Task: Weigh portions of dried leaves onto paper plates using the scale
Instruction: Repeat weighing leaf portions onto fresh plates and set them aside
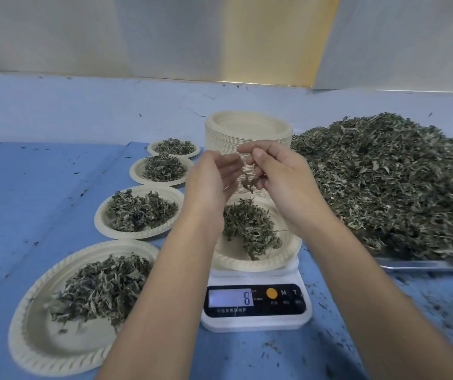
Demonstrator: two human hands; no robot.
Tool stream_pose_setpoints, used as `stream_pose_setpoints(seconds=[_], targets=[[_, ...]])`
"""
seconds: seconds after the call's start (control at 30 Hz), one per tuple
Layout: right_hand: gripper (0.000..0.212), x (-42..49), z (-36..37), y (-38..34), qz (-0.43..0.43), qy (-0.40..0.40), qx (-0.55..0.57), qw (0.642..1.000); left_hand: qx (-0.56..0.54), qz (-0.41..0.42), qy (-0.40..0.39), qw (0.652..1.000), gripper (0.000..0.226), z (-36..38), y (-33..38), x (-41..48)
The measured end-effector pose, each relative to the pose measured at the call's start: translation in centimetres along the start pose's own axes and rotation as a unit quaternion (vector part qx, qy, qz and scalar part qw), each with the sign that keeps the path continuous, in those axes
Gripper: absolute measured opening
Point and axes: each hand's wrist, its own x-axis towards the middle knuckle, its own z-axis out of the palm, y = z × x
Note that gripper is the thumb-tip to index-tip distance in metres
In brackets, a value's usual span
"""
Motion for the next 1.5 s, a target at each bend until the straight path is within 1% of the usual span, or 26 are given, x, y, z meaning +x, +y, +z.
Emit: stream_pose_setpoints(seconds=[0.1, 0.2, 0.27, 0.37, 0.47, 0.6, 0.77, 0.87, 0.93, 1.0, 1.1, 1.2, 1.3, 1.37, 1.4, 1.43, 1.5], targets=[[0.029, -0.2, 0.7, -0.2, -0.004, 0.000, 0.045, 0.999, -0.079, -0.044, -0.052, 0.995, 0.034, 1.0, 0.2, -0.6], [0.029, -0.3, 1.2, 0.0, -0.005, 0.011, 0.027, 1.000, -0.114, -0.088, -0.087, 0.986, 0.032, 1.7, 0.1, -1.0], [0.029, -0.4, 1.5, 0.2, -0.015, 0.019, 0.003, 1.000, -0.140, -0.117, -0.093, 0.979, 0.028, 1.9, 0.0, -1.0], [0.027, -0.4, 2.0, 0.6, -0.043, 0.034, -0.066, 0.996, -0.217, -0.164, -0.081, 0.959, 0.027, 1.7, 0.0, -0.9], [0.029, -0.7, 2.5, 1.0, -0.060, 0.029, -0.153, 0.986, -0.282, -0.192, -0.048, 0.939, 0.033, 1.5, 0.0, -0.8], [0.030, -0.9, 2.5, 1.1, -0.046, 0.007, -0.158, 0.986, -0.322, -0.207, -0.023, 0.923, 0.039, 1.3, 0.0, -1.0], [0.029, -1.0, 2.4, 0.7, -0.042, 0.005, -0.124, 0.991, -0.337, -0.204, 0.000, 0.919, 0.038, 1.6, 0.0, -1.1], [0.030, -1.0, 2.3, 0.9, -0.042, 0.012, -0.151, 0.988, -0.328, -0.198, 0.005, 0.924, 0.034, 1.6, -0.2, -0.8], [0.033, -1.0, 2.4, 1.1, -0.035, 0.012, -0.174, 0.984, -0.307, -0.202, -0.014, 0.930, 0.030, 1.6, -0.1, -0.9], [0.034, -1.1, 2.3, 1.2, -0.027, 0.021, -0.195, 0.980, -0.293, -0.216, -0.056, 0.930, 0.025, 1.5, 0.2, -1.5], [0.031, -0.9, 1.9, 1.4, -0.025, 0.008, -0.242, 0.970, -0.293, -0.232, -0.095, 0.923, 0.028, 1.6, 0.4, -2.0], [0.031, -0.9, 1.5, 1.4, -0.027, -0.010, -0.248, 0.968, -0.312, -0.235, -0.087, 0.917, 0.027, 1.8, 0.5, -2.1], [0.032, -1.0, 1.3, 1.4, -0.038, -0.030, -0.259, 0.965, -0.287, -0.224, -0.071, 0.929, 0.031, 2.0, 0.5, -2.3], [0.035, -1.0, 1.2, 1.2, -0.037, -0.054, -0.234, 0.970, -0.340, -0.225, -0.083, 0.909, 0.034, 1.8, 0.5, -2.2], [0.037, -1.0, 1.3, 1.1, -0.042, -0.063, -0.206, 0.976, -0.346, -0.226, -0.078, 0.907, 0.034, 1.6, 0.4, -1.9], [0.038, -0.9, 1.2, 0.9, -0.051, -0.058, -0.167, 0.983, -0.333, -0.226, -0.060, 0.913, 0.032, 1.4, 0.4, -1.5], [0.038, -0.7, 1.0, 0.6, -0.070, -0.017, -0.109, 0.992, -0.313, -0.215, -0.017, 0.925, 0.030, 0.9, 0.4, -0.9]])
